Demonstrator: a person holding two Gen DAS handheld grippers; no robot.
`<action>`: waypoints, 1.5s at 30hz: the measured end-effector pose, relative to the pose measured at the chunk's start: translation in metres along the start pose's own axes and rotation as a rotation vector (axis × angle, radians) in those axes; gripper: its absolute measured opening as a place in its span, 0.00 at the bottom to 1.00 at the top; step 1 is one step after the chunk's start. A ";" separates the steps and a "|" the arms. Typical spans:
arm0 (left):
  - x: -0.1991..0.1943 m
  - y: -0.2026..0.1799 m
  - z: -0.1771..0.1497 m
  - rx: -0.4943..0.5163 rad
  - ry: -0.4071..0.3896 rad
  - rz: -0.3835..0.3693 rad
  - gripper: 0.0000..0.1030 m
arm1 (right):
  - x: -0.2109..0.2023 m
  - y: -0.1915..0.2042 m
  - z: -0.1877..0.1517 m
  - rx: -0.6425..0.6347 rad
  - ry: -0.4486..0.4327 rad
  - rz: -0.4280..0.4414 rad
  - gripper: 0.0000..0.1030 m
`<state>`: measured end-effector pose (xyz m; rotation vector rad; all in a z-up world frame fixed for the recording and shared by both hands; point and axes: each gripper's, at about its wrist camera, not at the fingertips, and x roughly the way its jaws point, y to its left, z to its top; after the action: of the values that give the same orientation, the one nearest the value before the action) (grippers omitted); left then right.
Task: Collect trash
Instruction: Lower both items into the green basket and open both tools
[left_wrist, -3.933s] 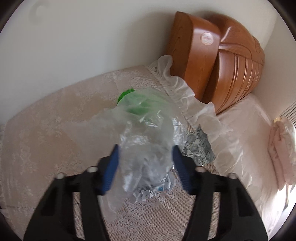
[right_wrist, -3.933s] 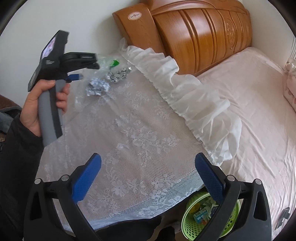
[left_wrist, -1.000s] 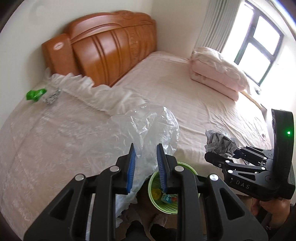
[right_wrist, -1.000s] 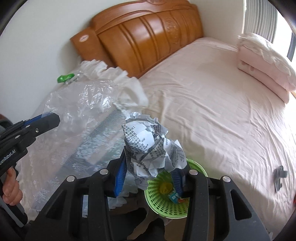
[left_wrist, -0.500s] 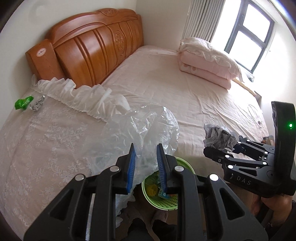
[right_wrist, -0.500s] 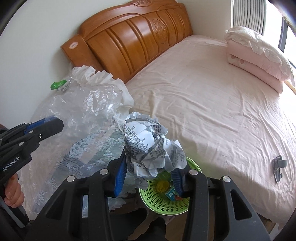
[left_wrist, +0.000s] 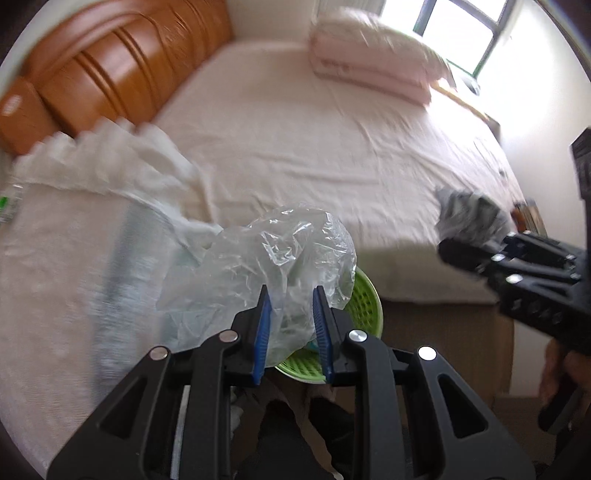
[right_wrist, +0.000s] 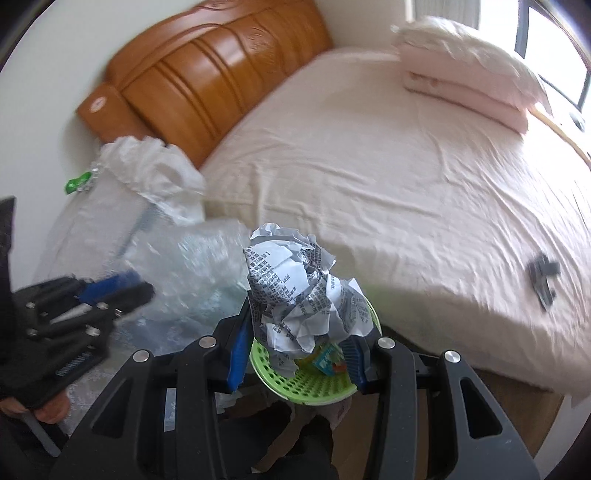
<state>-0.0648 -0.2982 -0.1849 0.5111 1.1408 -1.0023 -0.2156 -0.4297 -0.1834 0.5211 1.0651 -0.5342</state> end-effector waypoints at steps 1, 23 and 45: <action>0.012 -0.003 -0.002 0.006 0.029 -0.012 0.22 | 0.002 -0.007 -0.005 0.018 0.011 -0.005 0.43; 0.118 -0.061 -0.010 0.075 0.229 -0.046 0.70 | 0.018 -0.071 -0.030 0.122 0.081 -0.046 0.43; 0.027 -0.017 0.001 -0.038 0.052 0.072 0.92 | 0.055 -0.045 -0.028 0.087 0.132 0.017 0.46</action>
<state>-0.0767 -0.3180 -0.2072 0.5463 1.1776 -0.9077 -0.2421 -0.4548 -0.2509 0.6483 1.1654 -0.5385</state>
